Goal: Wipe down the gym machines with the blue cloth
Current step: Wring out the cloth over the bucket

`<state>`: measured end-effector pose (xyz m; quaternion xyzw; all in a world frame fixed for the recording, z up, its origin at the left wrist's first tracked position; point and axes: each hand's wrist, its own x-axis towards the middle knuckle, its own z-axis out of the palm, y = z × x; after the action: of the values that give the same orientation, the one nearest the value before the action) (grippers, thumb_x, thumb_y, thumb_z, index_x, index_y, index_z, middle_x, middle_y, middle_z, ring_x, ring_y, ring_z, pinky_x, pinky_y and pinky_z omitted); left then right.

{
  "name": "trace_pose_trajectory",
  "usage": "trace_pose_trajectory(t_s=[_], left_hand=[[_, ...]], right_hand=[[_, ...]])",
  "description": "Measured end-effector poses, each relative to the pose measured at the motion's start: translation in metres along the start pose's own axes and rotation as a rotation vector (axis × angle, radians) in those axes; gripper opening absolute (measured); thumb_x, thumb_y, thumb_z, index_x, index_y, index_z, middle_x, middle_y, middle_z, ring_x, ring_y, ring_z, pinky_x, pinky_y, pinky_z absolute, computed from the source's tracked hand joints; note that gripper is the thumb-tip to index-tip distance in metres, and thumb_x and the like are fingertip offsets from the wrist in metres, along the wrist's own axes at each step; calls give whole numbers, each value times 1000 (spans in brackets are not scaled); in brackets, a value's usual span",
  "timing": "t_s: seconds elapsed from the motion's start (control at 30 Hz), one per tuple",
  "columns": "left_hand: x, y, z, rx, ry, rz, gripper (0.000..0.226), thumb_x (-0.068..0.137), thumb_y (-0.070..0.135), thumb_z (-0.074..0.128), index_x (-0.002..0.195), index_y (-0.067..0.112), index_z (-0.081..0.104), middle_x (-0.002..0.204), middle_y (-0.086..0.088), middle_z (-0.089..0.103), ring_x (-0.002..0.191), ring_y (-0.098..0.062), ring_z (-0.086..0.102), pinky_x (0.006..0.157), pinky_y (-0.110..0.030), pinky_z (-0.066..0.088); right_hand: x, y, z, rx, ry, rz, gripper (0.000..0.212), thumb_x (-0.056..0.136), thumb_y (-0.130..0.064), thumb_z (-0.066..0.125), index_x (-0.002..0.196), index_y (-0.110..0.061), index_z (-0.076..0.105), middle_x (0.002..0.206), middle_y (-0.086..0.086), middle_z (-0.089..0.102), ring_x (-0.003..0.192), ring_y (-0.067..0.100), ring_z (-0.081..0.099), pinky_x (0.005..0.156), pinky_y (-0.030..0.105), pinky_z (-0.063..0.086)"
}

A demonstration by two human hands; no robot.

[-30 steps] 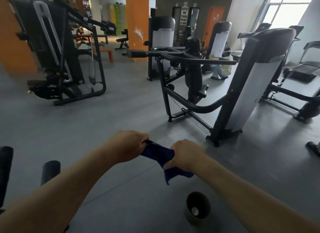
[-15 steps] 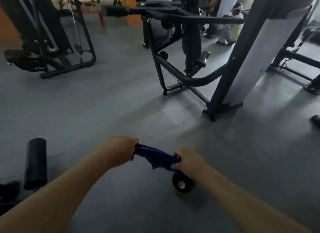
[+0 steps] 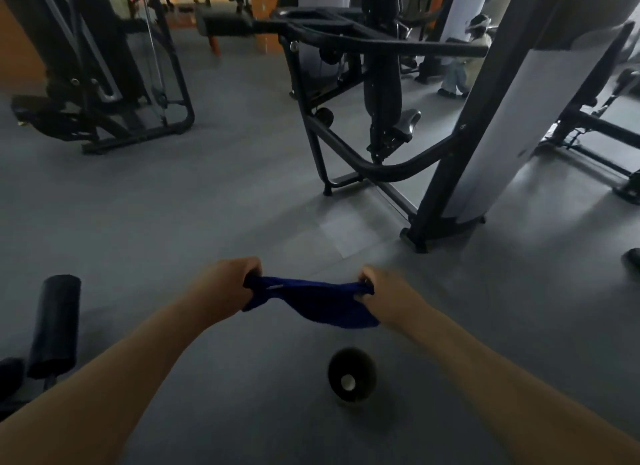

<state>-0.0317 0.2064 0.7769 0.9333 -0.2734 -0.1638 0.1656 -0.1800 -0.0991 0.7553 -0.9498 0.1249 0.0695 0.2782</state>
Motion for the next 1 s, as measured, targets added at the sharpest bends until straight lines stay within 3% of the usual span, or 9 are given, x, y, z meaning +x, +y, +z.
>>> trace_pose_trajectory(t_s=[0.1,0.17,0.3,0.47,0.53,0.63,0.8,0.9,1.0], left_hand=[[1,-7,-15,3,-21,43,19,92,18,78,91,30,64,87,9,68,81,-17,64,65,-28,44],[0,-11,-27,-24,-24,56,14,96,26,81,97,32,69,91,15,68,84,-11,64,67,-22,45],[-6,-19,-43,-45,-17,82,13,109,28,64,111,34,76,101,14,72,94,-13,66,86,-34,53],[-16,-17,-54,192,-18,141,24,113,21,49,120,32,69,109,9,71,97,-20,66,86,-37,52],[-24,-15,-62,267,-22,176,20,111,26,52,123,32,66,112,6,72,100,-23,68,90,-40,55],[-35,-19,-69,366,43,263,33,109,22,52,139,36,57,123,9,71,104,-21,67,86,-37,53],[-42,-37,-70,354,-45,347,41,109,18,52,140,46,53,127,11,74,106,-19,68,86,-36,56],[-41,-55,-62,374,-93,423,39,110,18,50,137,46,53,124,12,72,106,-19,67,87,-36,55],[-34,-72,-43,502,-112,620,35,110,19,51,136,40,58,118,11,70,102,-19,67,85,-39,58]], right_hand=[[2,-6,-14,28,61,-13,15,98,-26,71,95,-33,57,90,-9,68,80,11,66,68,29,55],[4,-12,-24,29,88,-14,13,96,-25,73,94,-30,61,89,-8,69,79,12,68,71,34,61],[6,-31,-35,-64,79,-67,11,97,-21,73,93,-27,64,92,-7,67,82,11,67,77,37,64],[4,-58,-39,-199,136,-164,22,94,-3,60,91,-25,62,87,-6,64,77,13,64,74,42,63],[1,-67,-38,-248,150,-211,22,96,-3,55,96,-25,63,85,-5,66,76,14,66,72,40,63],[-4,-74,-37,-321,166,-290,22,105,-10,49,108,-23,66,91,-1,71,78,17,68,73,38,64],[-13,-65,-34,-407,82,-393,19,110,-22,45,116,-36,55,100,-6,68,81,14,66,72,35,63],[-21,-42,-26,-540,-25,-494,28,103,-12,49,115,-37,54,111,-8,63,85,13,62,71,33,59],[-29,-15,-11,-647,-126,-567,35,100,-6,57,120,-34,54,122,-5,59,93,21,63,73,40,60]])
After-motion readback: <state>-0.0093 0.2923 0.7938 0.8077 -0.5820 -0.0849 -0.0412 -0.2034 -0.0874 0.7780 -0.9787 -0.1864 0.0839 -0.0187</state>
